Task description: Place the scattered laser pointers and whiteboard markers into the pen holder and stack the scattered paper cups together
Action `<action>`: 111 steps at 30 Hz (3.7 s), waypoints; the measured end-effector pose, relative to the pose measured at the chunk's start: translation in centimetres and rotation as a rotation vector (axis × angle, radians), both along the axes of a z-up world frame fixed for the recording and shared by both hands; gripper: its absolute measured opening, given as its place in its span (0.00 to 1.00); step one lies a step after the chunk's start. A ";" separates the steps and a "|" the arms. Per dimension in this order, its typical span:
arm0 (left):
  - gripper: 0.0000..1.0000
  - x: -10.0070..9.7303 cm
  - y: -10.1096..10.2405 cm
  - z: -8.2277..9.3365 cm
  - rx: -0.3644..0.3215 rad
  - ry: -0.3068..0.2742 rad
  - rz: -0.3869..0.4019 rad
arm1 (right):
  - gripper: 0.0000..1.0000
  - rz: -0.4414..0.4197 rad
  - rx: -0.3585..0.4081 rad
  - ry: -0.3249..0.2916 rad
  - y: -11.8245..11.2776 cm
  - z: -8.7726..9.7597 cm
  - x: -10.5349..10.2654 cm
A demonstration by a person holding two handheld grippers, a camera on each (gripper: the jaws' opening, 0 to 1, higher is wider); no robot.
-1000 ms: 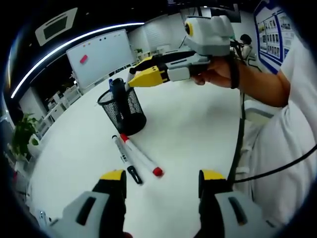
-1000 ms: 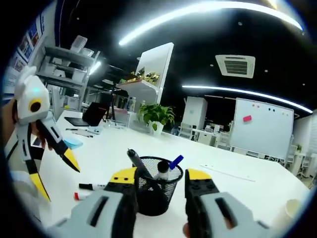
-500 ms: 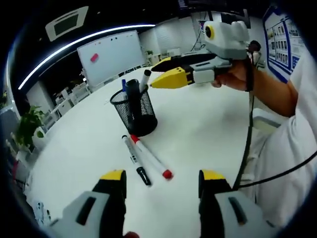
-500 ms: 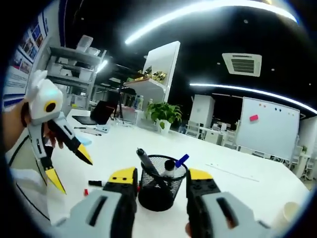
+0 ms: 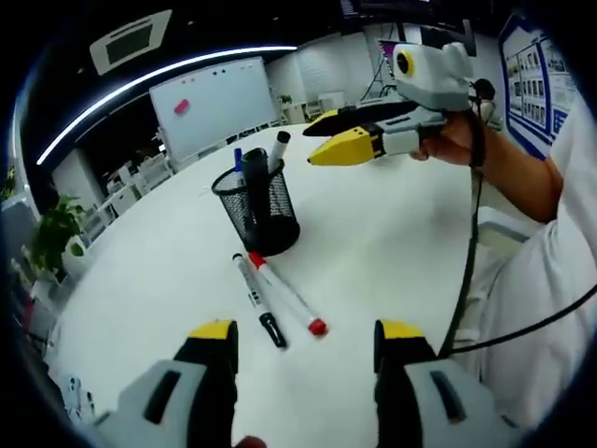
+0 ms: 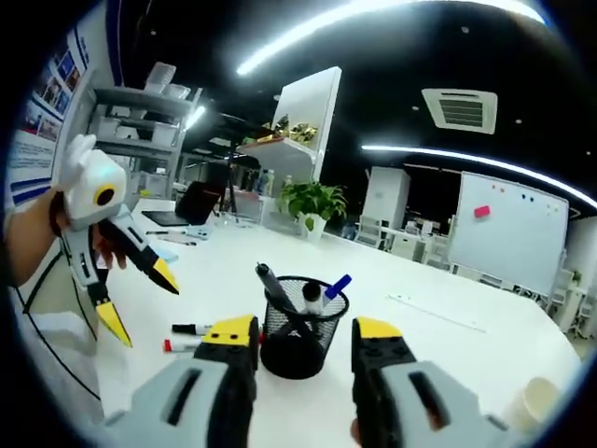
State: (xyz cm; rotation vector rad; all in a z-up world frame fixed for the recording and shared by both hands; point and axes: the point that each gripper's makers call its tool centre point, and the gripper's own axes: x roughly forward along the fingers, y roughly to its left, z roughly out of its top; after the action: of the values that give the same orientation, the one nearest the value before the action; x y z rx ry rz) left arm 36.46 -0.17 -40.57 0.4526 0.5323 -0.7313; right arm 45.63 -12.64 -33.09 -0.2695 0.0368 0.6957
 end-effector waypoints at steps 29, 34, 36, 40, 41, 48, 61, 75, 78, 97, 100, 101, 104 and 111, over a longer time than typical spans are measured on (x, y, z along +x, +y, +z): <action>0.59 0.5 1.4 1.2 -0.032 -0.029 0.064 | 0.39 -0.017 -0.059 0.042 -3.7 1.1 -1.7; 0.58 0.7 1.6 1.1 -0.053 -0.034 0.094 | 0.39 -0.021 -0.057 0.038 -4.2 1.5 -1.9; 0.56 0.9 1.7 1.3 -0.067 -0.039 0.109 | 0.39 -0.027 -0.067 0.040 -4.4 1.4 -1.9; 0.54 1.2 2.2 1.7 -0.079 -0.057 0.135 | 0.39 -0.022 -0.079 0.056 -4.8 1.2 -2.1; 0.54 1.4 2.6 2.0 -0.089 -0.067 0.153 | 0.39 -0.022 -0.080 0.057 -5.0 1.3 -2.2; 0.53 2.1 4.3 2.2 -0.085 -0.087 0.208 | 0.38 -0.022 -0.092 0.057 -5.7 1.5 -2.6; 0.47 2.8 5.0 0.6 -0.080 -0.067 0.273 | 0.37 -0.035 -0.097 0.052 -6.5 1.9 -2.7; 0.38 3.0 3.6 -1.5 -0.151 -0.013 0.274 | 0.37 -0.053 -0.111 0.048 -7.3 1.6 -2.5; 0.33 3.1 3.4 -1.4 -0.160 -0.023 0.271 | 0.36 -0.054 -0.119 0.051 -7.4 1.4 -2.6; 0.18 3.4 2.4 -2.1 -0.202 -0.009 0.277 | 0.36 -0.056 -0.118 0.054 -7.6 1.2 -2.5; 0.17 3.6 2.5 -1.9 -0.215 -0.024 0.282 | 0.36 -0.055 -0.120 0.054 -7.6 1.1 -2.5; 0.17 3.7 2.5 -1.9 -0.215 -0.027 0.285 | 0.36 -0.056 -0.121 0.055 -7.6 1.1 -2.4; 0.17 3.6 2.4 -2.1 -0.213 -0.022 0.279 | 0.36 -0.057 -0.121 0.055 -7.7 1.1 -2.4; 0.17 3.6 2.0 -2.4 -0.215 -0.010 0.269 | 0.36 -0.053 -0.124 0.054 -7.7 1.1 -2.4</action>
State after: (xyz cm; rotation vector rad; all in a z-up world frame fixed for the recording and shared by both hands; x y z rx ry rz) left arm 40.02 1.80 -43.02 0.1795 0.4878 -0.5198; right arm 43.24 -20.30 -31.95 -0.3669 0.1386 0.6485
